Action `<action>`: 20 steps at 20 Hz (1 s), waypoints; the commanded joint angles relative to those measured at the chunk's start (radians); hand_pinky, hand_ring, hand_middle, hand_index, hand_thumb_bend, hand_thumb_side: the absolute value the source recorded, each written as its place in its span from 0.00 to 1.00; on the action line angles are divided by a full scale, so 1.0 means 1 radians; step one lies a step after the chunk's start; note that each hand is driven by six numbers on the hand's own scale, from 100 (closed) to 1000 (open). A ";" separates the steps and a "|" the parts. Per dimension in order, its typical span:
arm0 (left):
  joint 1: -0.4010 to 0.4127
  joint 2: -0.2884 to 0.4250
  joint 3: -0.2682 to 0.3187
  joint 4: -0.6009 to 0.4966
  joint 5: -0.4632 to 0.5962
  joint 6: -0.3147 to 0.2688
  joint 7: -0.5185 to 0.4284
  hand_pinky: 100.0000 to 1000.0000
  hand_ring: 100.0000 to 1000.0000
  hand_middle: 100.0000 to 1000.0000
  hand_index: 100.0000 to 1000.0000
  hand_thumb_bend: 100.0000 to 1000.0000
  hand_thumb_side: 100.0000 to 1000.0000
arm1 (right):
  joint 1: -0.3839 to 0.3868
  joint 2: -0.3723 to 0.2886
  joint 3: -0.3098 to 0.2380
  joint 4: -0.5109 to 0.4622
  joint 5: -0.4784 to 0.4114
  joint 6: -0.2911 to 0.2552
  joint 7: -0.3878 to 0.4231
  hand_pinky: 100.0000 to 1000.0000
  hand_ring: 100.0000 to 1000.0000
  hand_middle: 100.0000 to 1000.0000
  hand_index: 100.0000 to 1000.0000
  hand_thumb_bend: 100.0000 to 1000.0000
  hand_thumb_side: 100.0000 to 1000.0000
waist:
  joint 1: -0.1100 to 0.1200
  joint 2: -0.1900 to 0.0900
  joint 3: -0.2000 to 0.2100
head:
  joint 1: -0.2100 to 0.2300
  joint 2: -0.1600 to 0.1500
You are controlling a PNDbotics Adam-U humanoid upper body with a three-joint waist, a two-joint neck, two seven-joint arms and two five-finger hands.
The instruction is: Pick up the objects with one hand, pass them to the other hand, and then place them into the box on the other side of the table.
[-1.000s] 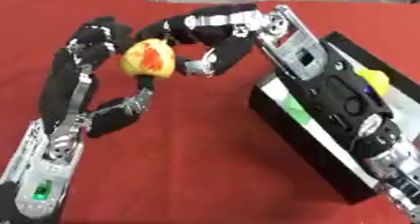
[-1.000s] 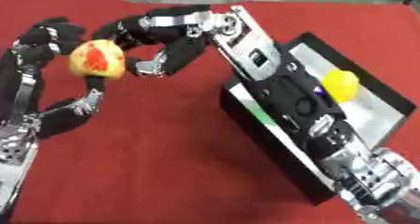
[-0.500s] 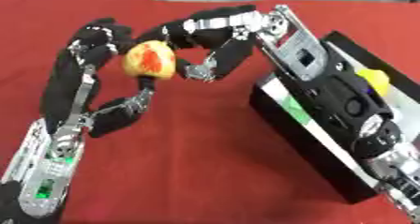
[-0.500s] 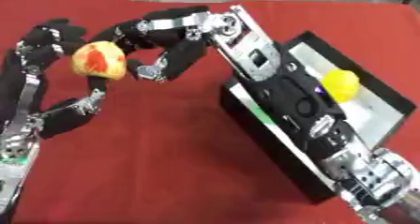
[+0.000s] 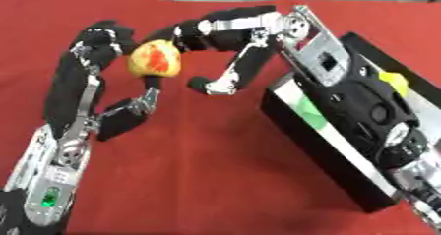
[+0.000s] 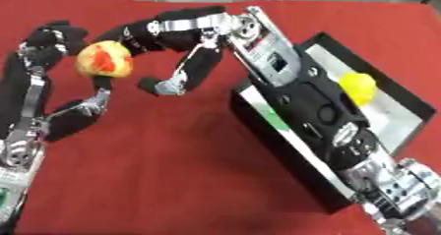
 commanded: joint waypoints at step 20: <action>-0.024 -0.029 -0.010 -0.019 0.019 -0.092 0.044 0.83 0.66 0.46 0.60 0.00 0.29 | -0.026 0.003 -0.025 0.006 -0.011 0.042 0.003 1.00 1.00 1.00 1.00 0.00 0.18 | -0.012 0.003 0.001 | -0.008 -0.013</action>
